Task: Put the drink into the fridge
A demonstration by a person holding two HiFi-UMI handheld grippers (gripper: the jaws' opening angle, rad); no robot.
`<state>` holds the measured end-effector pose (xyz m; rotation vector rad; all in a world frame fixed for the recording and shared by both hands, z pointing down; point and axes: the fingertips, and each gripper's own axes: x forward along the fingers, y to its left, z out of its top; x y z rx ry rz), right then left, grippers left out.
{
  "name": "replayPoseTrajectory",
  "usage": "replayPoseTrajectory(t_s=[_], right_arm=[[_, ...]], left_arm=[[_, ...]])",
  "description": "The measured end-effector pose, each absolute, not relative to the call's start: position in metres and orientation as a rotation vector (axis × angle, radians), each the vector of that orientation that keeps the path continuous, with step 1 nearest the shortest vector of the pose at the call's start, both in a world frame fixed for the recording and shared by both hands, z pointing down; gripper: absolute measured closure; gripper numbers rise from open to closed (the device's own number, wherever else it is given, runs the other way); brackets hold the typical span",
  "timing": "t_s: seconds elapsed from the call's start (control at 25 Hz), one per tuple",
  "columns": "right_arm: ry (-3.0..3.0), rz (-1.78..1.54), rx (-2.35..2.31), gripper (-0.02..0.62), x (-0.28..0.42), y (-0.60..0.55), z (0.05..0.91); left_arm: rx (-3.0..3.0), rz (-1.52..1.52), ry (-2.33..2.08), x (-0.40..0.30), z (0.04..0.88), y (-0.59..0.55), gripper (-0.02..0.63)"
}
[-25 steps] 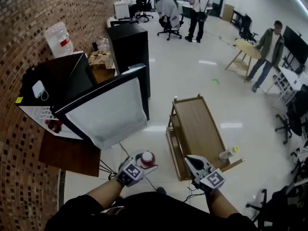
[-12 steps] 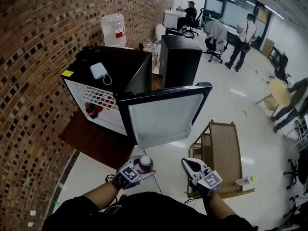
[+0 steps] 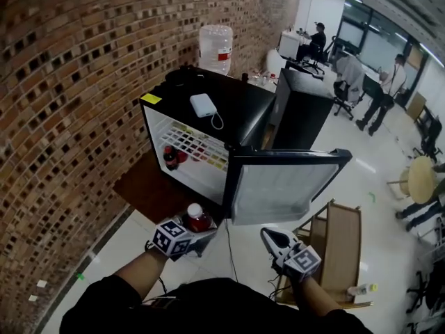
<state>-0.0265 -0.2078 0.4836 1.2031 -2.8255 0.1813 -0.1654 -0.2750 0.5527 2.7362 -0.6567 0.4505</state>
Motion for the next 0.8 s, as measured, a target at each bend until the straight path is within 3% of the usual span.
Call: replayPoseTrajectory(t_s=[0.52,0.8], right_arm=[[-2.852,0.064,1.009,0.594,-0.138,-0.247,0.454],[-2.824,0.051,1.007,0.594,-0.154,-0.238,0.452]], left_arm=[[2.6,0.077,-0.696,-0.236,0.494,-0.395,0.265],[2.434,-0.151,-0.66,-0.246,0.478,-0.45,0.265]])
